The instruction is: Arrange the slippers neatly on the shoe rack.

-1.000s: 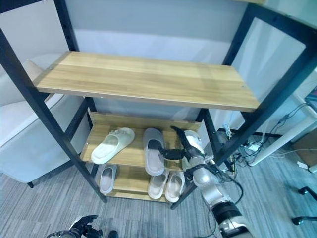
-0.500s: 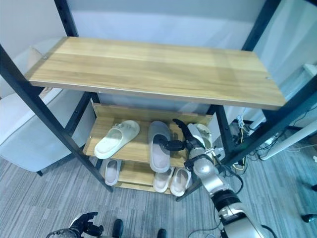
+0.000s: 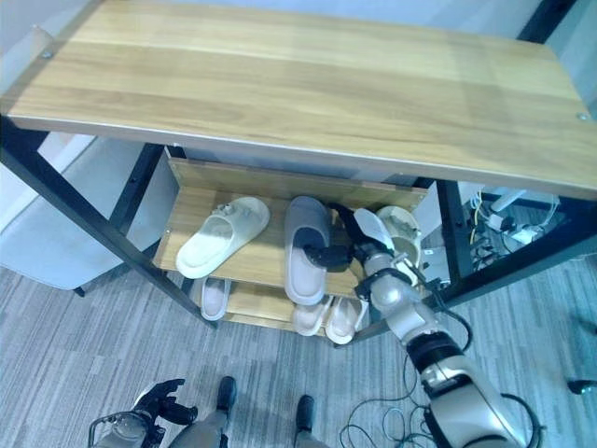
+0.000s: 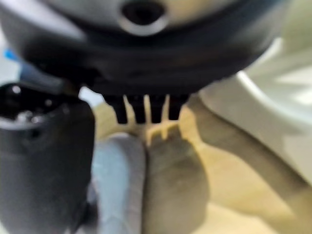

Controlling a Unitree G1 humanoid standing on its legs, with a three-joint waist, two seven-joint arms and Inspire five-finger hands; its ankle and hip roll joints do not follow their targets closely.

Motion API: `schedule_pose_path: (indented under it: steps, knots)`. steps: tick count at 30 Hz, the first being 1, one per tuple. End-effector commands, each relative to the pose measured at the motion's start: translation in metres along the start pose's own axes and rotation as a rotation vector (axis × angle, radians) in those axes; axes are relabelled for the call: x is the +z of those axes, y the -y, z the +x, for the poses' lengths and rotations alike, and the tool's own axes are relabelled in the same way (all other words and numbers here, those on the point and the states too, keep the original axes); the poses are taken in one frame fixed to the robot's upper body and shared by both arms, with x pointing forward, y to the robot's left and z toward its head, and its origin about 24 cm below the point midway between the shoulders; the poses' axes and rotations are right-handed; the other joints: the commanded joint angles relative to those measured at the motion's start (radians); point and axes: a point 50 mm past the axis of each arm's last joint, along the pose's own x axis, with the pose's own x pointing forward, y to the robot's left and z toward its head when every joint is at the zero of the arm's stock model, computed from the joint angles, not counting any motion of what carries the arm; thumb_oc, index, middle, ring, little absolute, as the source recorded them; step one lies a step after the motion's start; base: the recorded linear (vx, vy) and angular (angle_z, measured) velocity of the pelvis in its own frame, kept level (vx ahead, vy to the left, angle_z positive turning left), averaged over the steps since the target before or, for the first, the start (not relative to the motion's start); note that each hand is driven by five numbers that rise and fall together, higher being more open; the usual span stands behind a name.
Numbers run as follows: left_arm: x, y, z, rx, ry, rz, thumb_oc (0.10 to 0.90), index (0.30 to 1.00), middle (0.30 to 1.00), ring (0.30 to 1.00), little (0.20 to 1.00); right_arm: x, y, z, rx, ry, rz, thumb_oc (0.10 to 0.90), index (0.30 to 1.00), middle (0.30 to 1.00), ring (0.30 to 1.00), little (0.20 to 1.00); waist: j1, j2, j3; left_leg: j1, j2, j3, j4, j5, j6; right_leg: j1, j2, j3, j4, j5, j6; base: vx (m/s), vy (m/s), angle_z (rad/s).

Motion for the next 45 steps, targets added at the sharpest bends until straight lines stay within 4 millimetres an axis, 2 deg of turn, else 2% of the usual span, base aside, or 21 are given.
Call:
schedule_pose_path:
  steps: [1,2,5,7,8,12,16,20,24,32,35,36,38,39,45]
  knots:
    - [-0.007,-0.001,-0.001,-0.013,-0.031,0.087,0.8,0.9,0.9,0.9,0.9,0.035,0.05,0.024,-0.207,0.123,-0.087,0.744,0.815,0.815,0.815,0.815,0.035,-0.037,0.016,0.005,-0.038,-0.02,0.028,-0.14,0.024,0.05,-0.117,0.021,0.014,-0.058,0.098,0.0,0.0,0.0]
    - [-0.005,-0.001,0.0,-0.012,-0.025,0.085,0.8,0.9,0.9,0.9,0.9,0.035,0.049,0.024,-0.217,0.115,-0.073,0.569,0.554,0.554,0.554,0.554,0.036,-0.04,0.02,0.005,-0.038,-0.023,0.031,-0.141,0.024,0.051,-0.116,0.021,0.014,-0.059,0.098,0.0,0.0,0.0]
    - [-0.003,0.0,0.0,-0.013,-0.019,0.087,0.8,0.9,0.9,0.9,0.9,0.032,0.045,0.024,-0.229,0.091,-0.026,0.538,0.507,0.507,0.507,0.507,0.038,-0.041,0.021,0.006,-0.039,-0.025,0.032,-0.142,0.025,0.054,-0.117,0.019,0.015,-0.06,0.098,0.0,0.0,0.0]
    - [-0.004,0.001,0.0,-0.01,-0.022,0.089,0.8,0.9,0.9,0.9,0.9,0.03,0.039,0.023,-0.24,0.07,0.036,0.414,0.321,0.321,0.321,0.321,0.038,-0.041,0.021,0.01,-0.04,-0.026,0.032,-0.146,0.027,0.057,-0.117,0.019,0.015,-0.061,0.098,0.0,0.0,0.0]
    - [-0.004,0.0,0.0,-0.01,-0.022,0.089,0.8,0.9,0.9,0.9,0.9,0.03,0.039,0.023,-0.24,0.07,0.036,0.4,0.3,0.3,0.3,0.3,0.039,-0.041,0.022,0.01,-0.04,-0.026,0.032,-0.146,0.027,0.057,-0.117,0.02,0.015,-0.061,0.098,0.01,0.0,0.04]
    - [-0.009,0.004,-0.001,-0.011,-0.04,0.088,0.8,0.9,0.9,0.9,0.9,0.028,0.025,0.016,-0.241,0.057,0.141,0.4,0.3,0.3,0.3,0.3,0.034,-0.042,0.013,0.026,-0.04,-0.022,0.034,-0.155,0.03,0.069,-0.119,0.021,0.016,-0.066,0.097,0.01,0.0,0.02]
    - [-0.011,0.006,-0.002,-0.016,-0.047,0.092,0.8,0.9,0.9,0.9,0.9,0.026,0.021,0.012,-0.252,0.051,0.176,0.4,0.3,0.3,0.3,0.3,0.031,-0.042,0.01,0.033,-0.039,-0.02,0.034,-0.159,0.031,0.074,-0.117,0.024,0.016,-0.067,0.097,0.0,0.0,-0.01]
    - [-0.016,0.007,-0.003,-0.011,-0.068,0.096,0.8,0.9,0.9,0.9,0.9,0.032,0.009,-0.007,-0.267,0.112,0.3,0.4,0.3,0.3,0.3,0.3,0.014,-0.044,0.003,0.059,-0.031,-0.007,0.037,-0.169,0.033,0.084,-0.109,0.037,0.015,-0.074,0.094,0.0,0.0,0.0]
    - [-0.016,0.008,-0.003,-0.013,-0.063,0.102,0.8,0.9,0.9,0.9,0.9,0.034,0.004,-0.021,-0.249,0.154,0.292,0.4,0.3,0.3,0.3,0.3,0.007,-0.045,-0.005,0.075,-0.026,-0.005,0.031,-0.169,0.033,0.095,-0.105,0.038,0.014,-0.08,0.093,-0.01,-0.014,-0.11]
    - [-0.02,0.02,-0.005,-0.037,-0.079,0.104,0.8,0.9,0.9,0.9,0.9,0.053,-0.007,-0.045,-0.216,0.27,0.343,0.4,0.3,0.3,0.3,0.3,-0.016,-0.036,-0.026,0.121,-0.022,0.013,0.025,-0.178,0.034,0.124,-0.102,0.048,0.015,-0.088,0.091,0.0,0.004,-0.04]
    - [-0.02,0.02,-0.005,-0.037,-0.079,0.104,0.8,0.9,0.9,0.9,0.9,0.053,-0.007,-0.045,-0.216,0.27,0.343,0.4,0.3,0.3,0.3,0.3,-0.016,-0.036,-0.026,0.121,-0.022,0.013,0.025,-0.178,0.034,0.124,-0.102,0.048,0.015,-0.088,0.091,-0.01,0.01,-0.03]
    - [-0.023,0.023,-0.006,-0.041,-0.092,0.102,0.8,0.9,0.9,0.9,0.9,0.067,-0.009,-0.065,-0.171,0.367,0.348,0.4,0.3,0.3,0.3,0.3,-0.038,-0.03,-0.035,0.141,-0.025,0.02,0.022,-0.181,0.036,0.135,-0.104,0.053,0.02,-0.088,0.093,-0.03,0.042,-0.02]
    - [-0.024,0.024,-0.006,-0.044,-0.094,0.1,0.8,0.9,0.9,0.9,0.9,0.069,-0.009,-0.07,-0.157,0.384,0.346,0.4,0.3,0.3,0.3,0.3,-0.042,-0.028,-0.037,0.145,-0.026,0.02,0.021,-0.182,0.036,0.136,-0.105,0.056,0.022,-0.088,0.094,-0.03,0.044,0.0]
    - [-0.026,0.024,-0.007,-0.04,-0.103,0.085,0.8,0.9,0.9,0.9,0.9,0.073,-0.013,-0.081,-0.113,0.418,0.374,0.4,0.3,0.3,0.3,0.3,-0.051,-0.027,-0.039,0.15,-0.027,0.024,0.024,-0.187,0.037,0.137,-0.108,0.058,0.03,-0.089,0.096,-0.01,0.047,-0.09]
    - [-0.027,0.023,-0.007,-0.031,-0.107,0.058,0.8,0.9,0.9,0.9,0.9,0.073,-0.037,-0.099,0.043,0.403,0.536,0.4,0.3,0.3,0.3,0.3,-0.071,-0.032,-0.026,0.154,-0.037,0.036,0.083,-0.217,0.047,0.136,-0.125,0.068,0.088,-0.091,0.101,-0.01,0.068,-0.08]
